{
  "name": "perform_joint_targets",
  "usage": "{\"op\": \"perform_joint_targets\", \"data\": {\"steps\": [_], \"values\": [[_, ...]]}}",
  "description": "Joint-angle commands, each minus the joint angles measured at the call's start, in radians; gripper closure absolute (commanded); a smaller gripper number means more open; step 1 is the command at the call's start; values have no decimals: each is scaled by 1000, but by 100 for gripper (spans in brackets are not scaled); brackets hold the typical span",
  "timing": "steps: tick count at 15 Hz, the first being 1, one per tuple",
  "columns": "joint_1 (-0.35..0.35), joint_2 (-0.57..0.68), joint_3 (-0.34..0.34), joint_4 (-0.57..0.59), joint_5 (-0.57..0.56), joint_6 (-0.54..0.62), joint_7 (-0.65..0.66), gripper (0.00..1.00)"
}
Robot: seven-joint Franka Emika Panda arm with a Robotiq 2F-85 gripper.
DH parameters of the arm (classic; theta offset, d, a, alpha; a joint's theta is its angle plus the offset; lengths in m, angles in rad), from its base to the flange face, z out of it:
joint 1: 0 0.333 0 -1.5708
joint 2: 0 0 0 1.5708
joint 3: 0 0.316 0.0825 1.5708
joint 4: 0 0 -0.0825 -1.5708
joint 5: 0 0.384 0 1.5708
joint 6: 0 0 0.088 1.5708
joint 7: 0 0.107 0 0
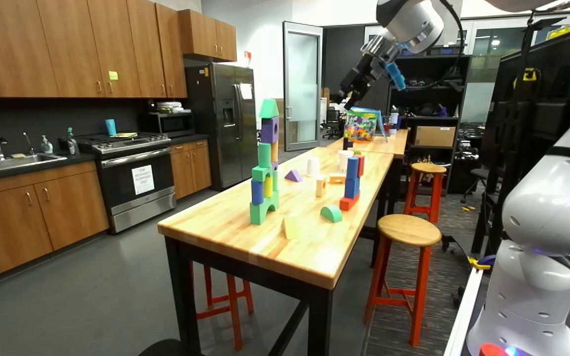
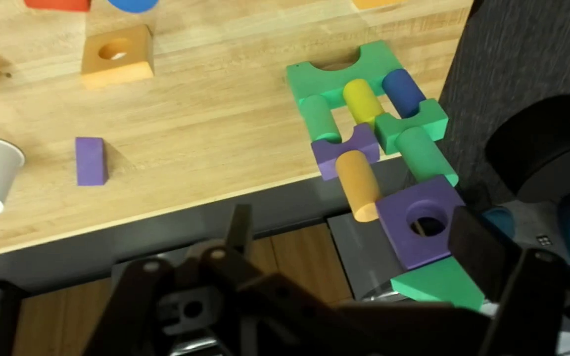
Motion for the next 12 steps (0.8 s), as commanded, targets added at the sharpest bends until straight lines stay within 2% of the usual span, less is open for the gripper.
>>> {"op": "perform_joint_targets", "data": {"steps": [1, 3, 4, 5, 12], "values": [[-15, -37, 30, 20, -153, -78, 176, 0], [-7, -57, 34, 36, -222, -150, 243, 0], [10, -56, 22, 59, -226, -231, 240, 0], [22, -41, 4, 32, -198, -142, 205, 0], [24, -40, -2, 34, -200, -154, 208, 0]]}}
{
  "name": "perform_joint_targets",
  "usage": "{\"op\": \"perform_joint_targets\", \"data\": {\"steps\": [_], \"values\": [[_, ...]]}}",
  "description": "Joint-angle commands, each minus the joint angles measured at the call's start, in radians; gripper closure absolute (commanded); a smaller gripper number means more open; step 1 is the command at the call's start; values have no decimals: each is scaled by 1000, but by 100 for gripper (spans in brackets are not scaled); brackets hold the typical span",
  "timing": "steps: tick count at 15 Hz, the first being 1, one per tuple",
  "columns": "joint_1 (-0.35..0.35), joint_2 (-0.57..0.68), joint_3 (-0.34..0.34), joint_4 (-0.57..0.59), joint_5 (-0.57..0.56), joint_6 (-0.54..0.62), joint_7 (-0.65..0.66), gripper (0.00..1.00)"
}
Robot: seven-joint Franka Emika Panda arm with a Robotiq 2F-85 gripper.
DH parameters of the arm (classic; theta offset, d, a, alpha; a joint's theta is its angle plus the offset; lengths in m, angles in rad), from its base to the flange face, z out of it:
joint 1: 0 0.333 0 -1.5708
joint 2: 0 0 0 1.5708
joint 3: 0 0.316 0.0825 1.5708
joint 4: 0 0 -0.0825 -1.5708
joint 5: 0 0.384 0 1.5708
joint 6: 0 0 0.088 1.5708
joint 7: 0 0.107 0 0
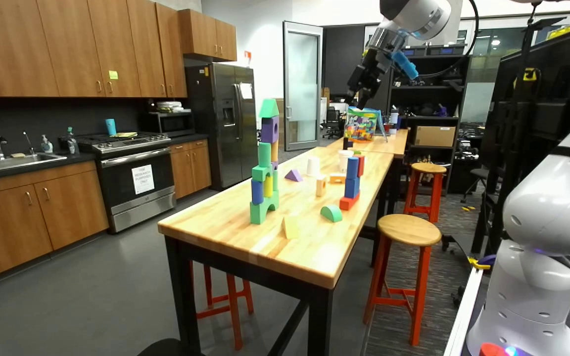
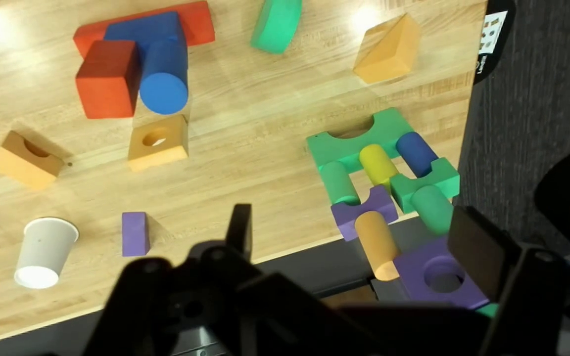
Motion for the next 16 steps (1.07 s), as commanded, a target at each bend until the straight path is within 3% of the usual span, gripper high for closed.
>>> {"op": "perform_joint_targets", "data": {"steps": [1, 2, 4, 12, 13, 16], "values": [[18, 0, -15, 4, -7, -2, 5, 0], [18, 13, 8, 13, -21, -4, 46, 0], [27, 73, 48, 76, -54, -141, 148, 0], [60, 285, 223, 329, -196, -410, 619, 0], [61, 223, 203, 229, -155, -317, 539, 0], [66, 274, 220, 299, -176, -378, 598, 0]]}}
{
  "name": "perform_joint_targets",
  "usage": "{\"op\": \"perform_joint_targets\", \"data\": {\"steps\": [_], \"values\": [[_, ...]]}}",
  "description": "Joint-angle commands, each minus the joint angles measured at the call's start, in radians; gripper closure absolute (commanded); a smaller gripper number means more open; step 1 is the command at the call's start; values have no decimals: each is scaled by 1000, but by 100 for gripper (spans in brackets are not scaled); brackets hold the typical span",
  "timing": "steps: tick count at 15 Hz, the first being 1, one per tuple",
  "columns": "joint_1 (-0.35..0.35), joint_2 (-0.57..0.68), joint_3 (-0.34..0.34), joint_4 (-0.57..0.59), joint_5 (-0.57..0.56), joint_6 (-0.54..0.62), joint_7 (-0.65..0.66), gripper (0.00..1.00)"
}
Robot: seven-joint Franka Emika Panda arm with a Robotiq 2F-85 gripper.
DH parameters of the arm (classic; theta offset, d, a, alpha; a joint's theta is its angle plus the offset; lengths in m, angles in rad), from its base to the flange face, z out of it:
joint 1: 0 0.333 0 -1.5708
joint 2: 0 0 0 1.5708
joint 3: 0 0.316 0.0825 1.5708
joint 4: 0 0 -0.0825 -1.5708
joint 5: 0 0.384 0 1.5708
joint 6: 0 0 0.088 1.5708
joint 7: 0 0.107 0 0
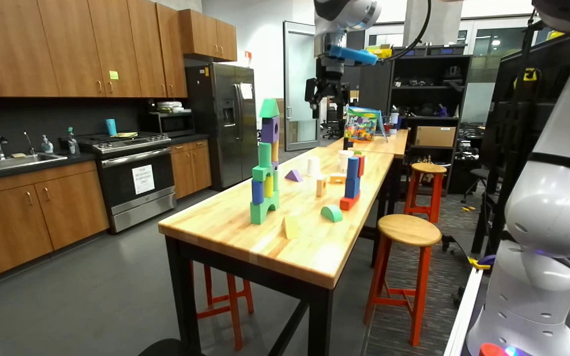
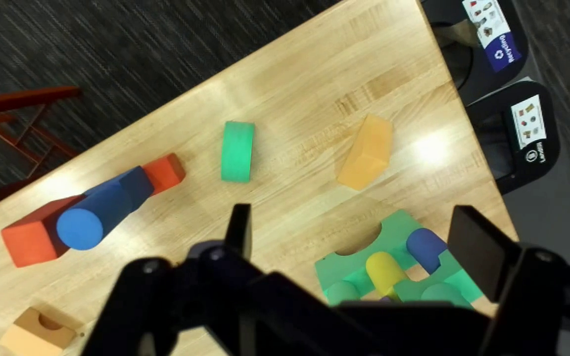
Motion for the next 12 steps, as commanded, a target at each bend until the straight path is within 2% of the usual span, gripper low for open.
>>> {"op": "perform_joint_targets", "data": {"steps": [1, 2, 4, 7, 12], "values": [[7, 6, -8, 10, -1, -8, 1, 0], [6, 7, -10, 11, -1, -8, 1, 0], [13, -23, -12, -23, -16, 18, -87, 0], [1, -66, -39, -61, -9, -37, -226, 0], [-49, -257, -133, -249, -7, -23, -340, 0]]}}
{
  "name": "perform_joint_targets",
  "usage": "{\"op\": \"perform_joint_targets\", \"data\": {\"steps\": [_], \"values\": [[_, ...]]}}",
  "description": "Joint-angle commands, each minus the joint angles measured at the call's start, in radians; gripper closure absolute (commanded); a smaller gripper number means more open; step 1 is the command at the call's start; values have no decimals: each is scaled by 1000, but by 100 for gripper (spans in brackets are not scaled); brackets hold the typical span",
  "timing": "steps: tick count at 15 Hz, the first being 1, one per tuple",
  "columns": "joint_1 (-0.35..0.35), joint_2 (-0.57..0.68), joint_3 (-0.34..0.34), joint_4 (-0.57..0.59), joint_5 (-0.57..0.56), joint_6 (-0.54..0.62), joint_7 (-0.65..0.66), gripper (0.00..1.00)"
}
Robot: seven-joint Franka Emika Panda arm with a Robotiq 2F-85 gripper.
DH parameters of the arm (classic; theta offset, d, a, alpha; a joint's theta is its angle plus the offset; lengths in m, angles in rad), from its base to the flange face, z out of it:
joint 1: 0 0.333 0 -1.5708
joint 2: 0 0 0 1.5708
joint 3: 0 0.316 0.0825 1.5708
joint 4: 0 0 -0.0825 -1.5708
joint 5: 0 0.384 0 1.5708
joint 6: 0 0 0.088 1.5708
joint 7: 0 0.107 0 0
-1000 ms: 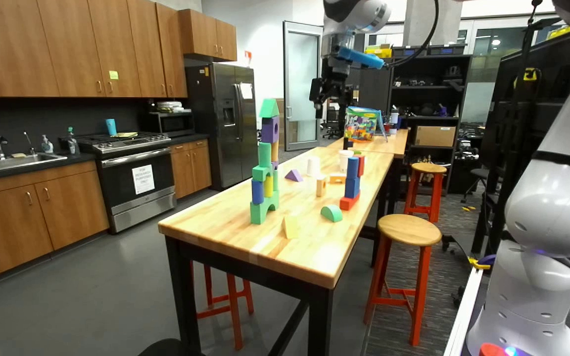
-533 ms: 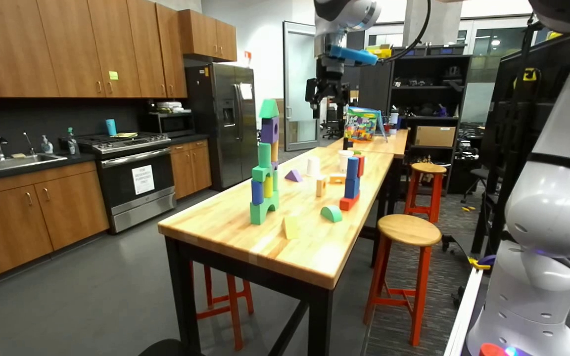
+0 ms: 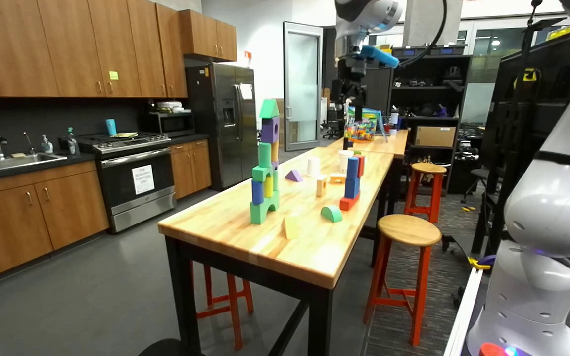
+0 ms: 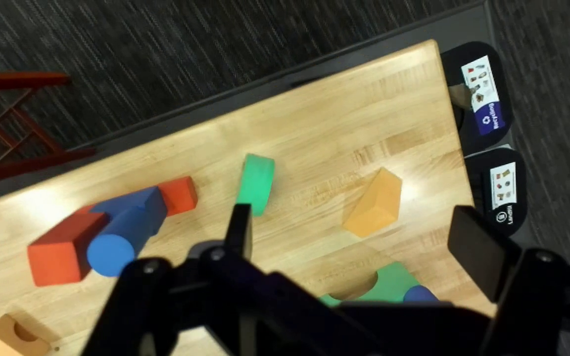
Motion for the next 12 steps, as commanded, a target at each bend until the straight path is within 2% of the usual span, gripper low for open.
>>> {"op": "perform_joint_targets", "data": {"steps": [1, 2, 3, 5, 12], "values": [[-30, -174, -72, -168, 4, 34, -104, 0], [-31, -186, -91, -187, 17, 56, -132, 0], [-22, -113, -75, -105, 2, 9, -87, 0], [-27, -165, -103, -156, 4, 28, -121, 0], [-23, -178, -96, -179, 5, 44, -123, 0]]}}
